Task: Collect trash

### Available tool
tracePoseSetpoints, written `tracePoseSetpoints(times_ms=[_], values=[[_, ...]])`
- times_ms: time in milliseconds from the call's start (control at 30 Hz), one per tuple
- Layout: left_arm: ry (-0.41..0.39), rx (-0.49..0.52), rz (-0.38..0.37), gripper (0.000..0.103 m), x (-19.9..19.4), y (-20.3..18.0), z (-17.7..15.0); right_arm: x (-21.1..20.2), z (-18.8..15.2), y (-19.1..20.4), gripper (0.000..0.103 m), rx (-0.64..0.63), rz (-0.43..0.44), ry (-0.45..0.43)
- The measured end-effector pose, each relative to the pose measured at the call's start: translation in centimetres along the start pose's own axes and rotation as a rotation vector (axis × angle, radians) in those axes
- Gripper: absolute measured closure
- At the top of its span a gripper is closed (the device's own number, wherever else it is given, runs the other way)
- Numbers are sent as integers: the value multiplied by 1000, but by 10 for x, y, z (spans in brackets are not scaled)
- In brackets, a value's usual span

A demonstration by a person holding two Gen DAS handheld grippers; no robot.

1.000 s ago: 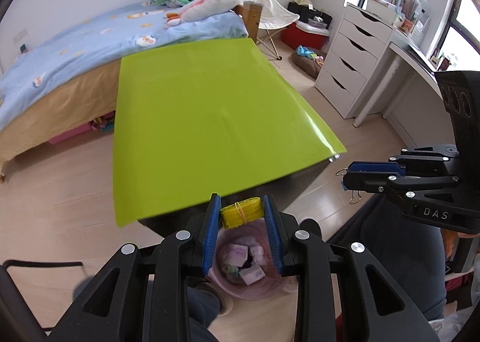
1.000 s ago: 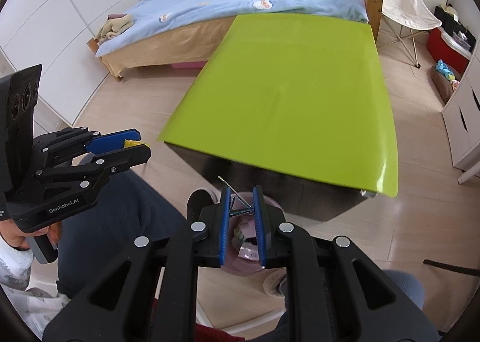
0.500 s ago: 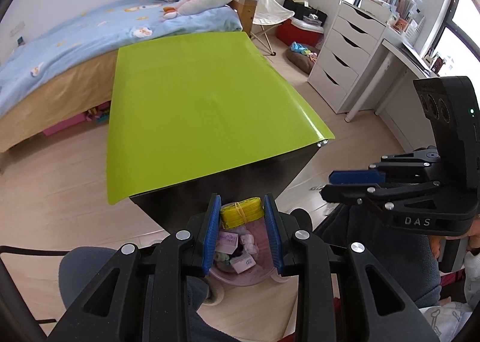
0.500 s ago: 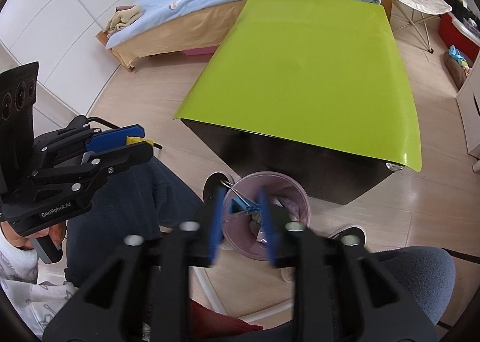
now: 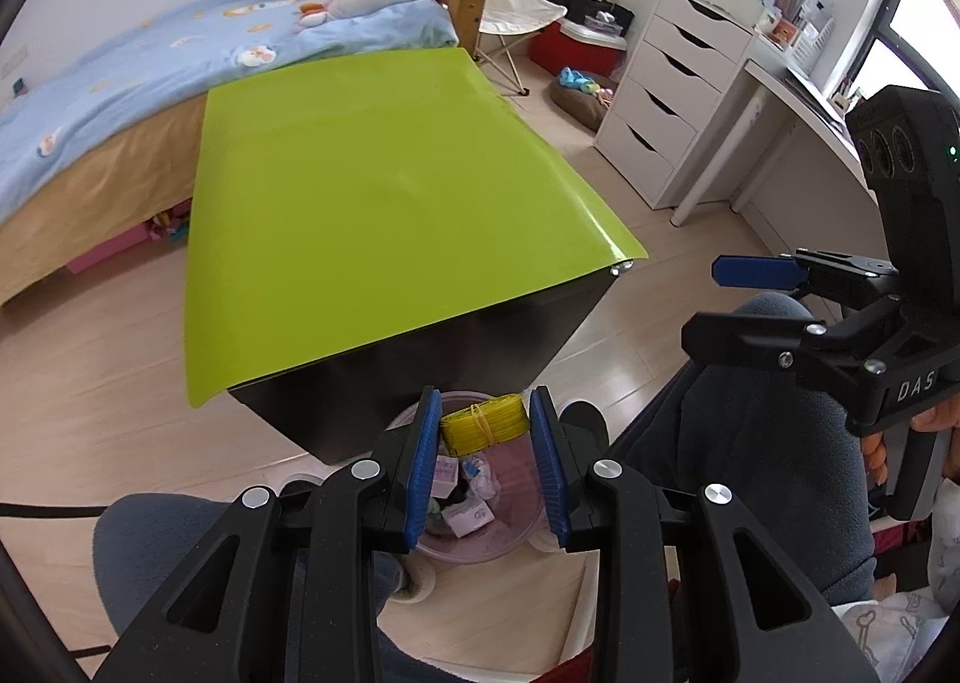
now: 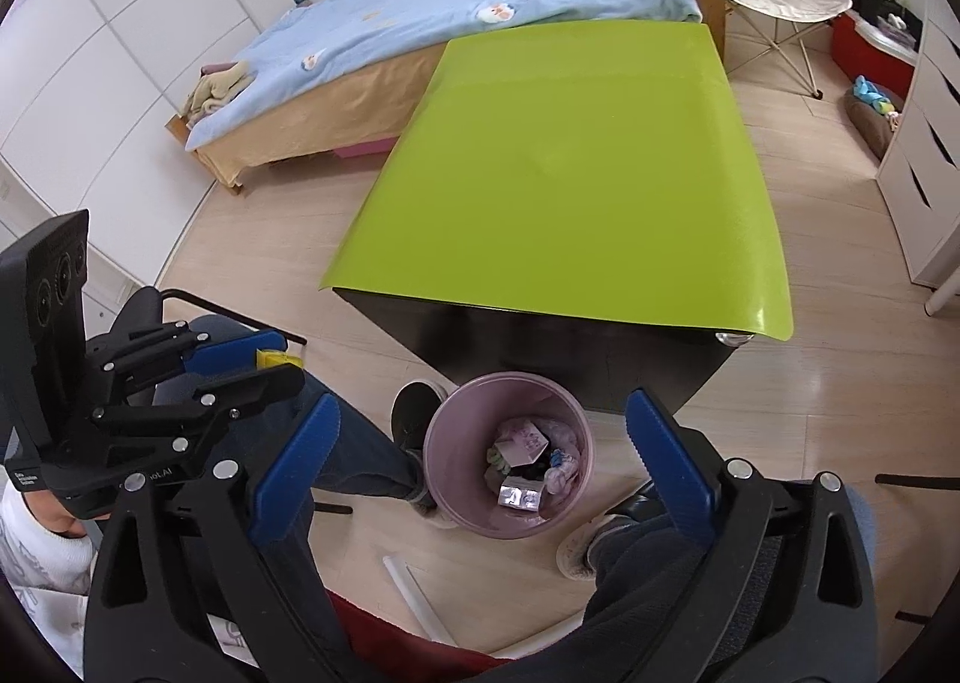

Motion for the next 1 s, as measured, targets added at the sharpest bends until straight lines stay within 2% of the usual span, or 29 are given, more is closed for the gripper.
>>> tracePoseSetpoints(times_ms=[33, 67, 100, 367, 700, 1000], values=[[-1, -5, 3, 52, 1, 0, 0, -2, 0, -2, 8, 5, -4, -6], [-8, -10, 5, 31, 1, 1, 1, -2, 1, -3, 7, 7, -7, -8], [-21, -20, 6, 17, 1, 3, 1, -3, 1, -4, 7, 10, -11, -10], [-21, -38, 57, 8, 2, 12, 1, -8, 1, -4, 4, -1, -30, -34], [-47, -62, 51, 8, -8, 19, 12, -12, 13, 0, 3, -23, -63, -64], [-125, -45, 76, 8, -24, 28, 46, -19, 48, 9, 3, -61, -99, -124]])
Point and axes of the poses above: each gripper's, at about its wrist camera, not at the fingertips, and x roughly the way its jaws point, y to its left, z to its top, the point moved 4 cm from there along x, roughly the way its jaws point, and after that the axes turned 12 degrees about -y, right-handed, at the moved point
